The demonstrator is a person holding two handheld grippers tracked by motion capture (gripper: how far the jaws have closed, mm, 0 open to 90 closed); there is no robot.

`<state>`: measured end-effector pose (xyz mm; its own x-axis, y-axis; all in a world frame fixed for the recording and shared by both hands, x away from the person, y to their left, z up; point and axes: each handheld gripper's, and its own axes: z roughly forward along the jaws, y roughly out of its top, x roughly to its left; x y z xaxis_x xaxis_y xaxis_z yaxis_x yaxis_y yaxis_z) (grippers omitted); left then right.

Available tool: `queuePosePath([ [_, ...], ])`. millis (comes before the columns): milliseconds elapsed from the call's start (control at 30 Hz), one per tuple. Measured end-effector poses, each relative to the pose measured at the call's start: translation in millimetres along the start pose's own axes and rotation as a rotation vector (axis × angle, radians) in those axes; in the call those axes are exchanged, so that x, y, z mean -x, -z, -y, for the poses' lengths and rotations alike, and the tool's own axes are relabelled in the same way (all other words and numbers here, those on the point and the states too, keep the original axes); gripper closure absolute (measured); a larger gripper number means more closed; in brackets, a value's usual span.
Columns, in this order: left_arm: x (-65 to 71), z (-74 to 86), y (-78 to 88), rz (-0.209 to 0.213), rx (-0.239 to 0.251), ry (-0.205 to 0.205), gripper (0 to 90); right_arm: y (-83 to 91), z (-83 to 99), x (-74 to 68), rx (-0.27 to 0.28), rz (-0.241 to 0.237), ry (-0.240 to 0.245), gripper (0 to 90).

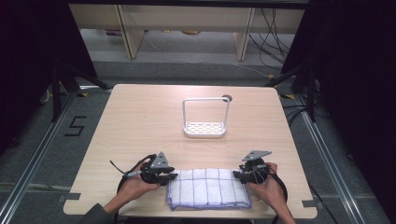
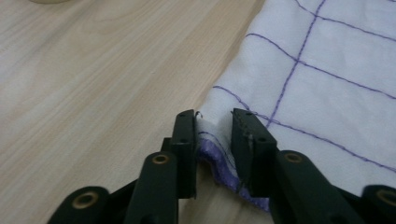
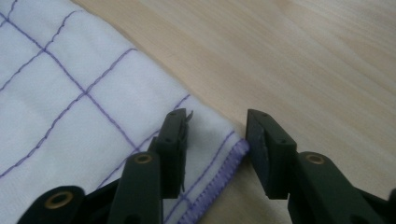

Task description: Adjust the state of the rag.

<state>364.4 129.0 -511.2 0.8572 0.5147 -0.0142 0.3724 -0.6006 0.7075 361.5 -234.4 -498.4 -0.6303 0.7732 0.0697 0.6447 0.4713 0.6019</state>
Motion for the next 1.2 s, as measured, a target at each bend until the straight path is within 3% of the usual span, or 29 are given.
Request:
queuePosePath([
  [67, 0.6, 0.6, -0.2, 0.016, 0.011, 0.010, 76.6, 0.3, -0.2, 2.6, -0.001, -0.018, 0.012, 70.2],
  [100, 1.7, 0.9, -0.3, 0.004, 0.010, 0.008, 78.3, -0.5, -0.3, 2.3, 0.010, -0.033, -0.003, 74.8],
  [167, 2.3, 0.1, 0.6, -0.004, 0.009, -0.022, 80.7, -0.2, -0.7, 3.5, 0.005, -0.051, 0.026, 81.4],
  [233, 2.6, -0.6, 2.7, -0.002, 0.015, -0.020, 81.5, 3.1, -3.0, 1.9, -0.004, -0.048, 0.034, 83.3],
  [333, 2.0, -3.7, 10.9, -0.006, 0.039, -0.016, 81.7, 9.7, -10.2, 2.6, 0.057, -0.043, 0.062, 83.9],
  [400, 0.8, -7.7, 18.8, -0.026, 0.060, -0.013, 81.9, 17.3, -18.8, 2.6, 0.077, -0.050, 0.038, 83.9],
  [467, -1.2, -10.7, 23.7, -0.031, 0.083, -0.009, 81.9, 19.9, -27.8, 6.3, 0.098, -0.029, 0.064, 83.9],
  [533, -3.3, -11.2, 26.7, -0.047, 0.087, -0.004, 81.8, 20.4, -37.3, 7.8, 0.097, -0.031, 0.045, 83.9],
  [667, -6.5, -1.4, 19.1, -0.031, 0.051, 0.049, 81.6, 2.6, -58.6, 15.3, 0.071, -0.017, 0.071, 83.7],
  [800, -5.3, 9.5, 11.7, -0.011, 0.013, 0.053, 81.1, -25.5, -75.3, 16.5, 0.001, -0.004, 0.091, 83.6],
  [900, -2.4, 11.1, 13.9, -0.012, 0.013, 0.067, 80.8, -43.2, -82.8, 17.0, -0.001, 0.010, 0.107, 83.3],
  [1033, 3.8, 15.3, 16.0, -0.002, 0.017, 0.058, 80.2, -50.6, -90.1, 16.6, -0.013, 0.010, 0.126, 80.2],
  [1133, 9.3, 18.6, 19.3, 0.002, 0.027, 0.072, 77.5, -54.3, -96.2, 15.4, -0.011, 0.081, 0.133, 62.4],
  [1200, 17.0, 20.6, 22.4, 0.038, 0.055, 0.126, 66.3, -47.8, -97.6, 14.1, 0.020, 0.083, 0.088, 56.0],
])
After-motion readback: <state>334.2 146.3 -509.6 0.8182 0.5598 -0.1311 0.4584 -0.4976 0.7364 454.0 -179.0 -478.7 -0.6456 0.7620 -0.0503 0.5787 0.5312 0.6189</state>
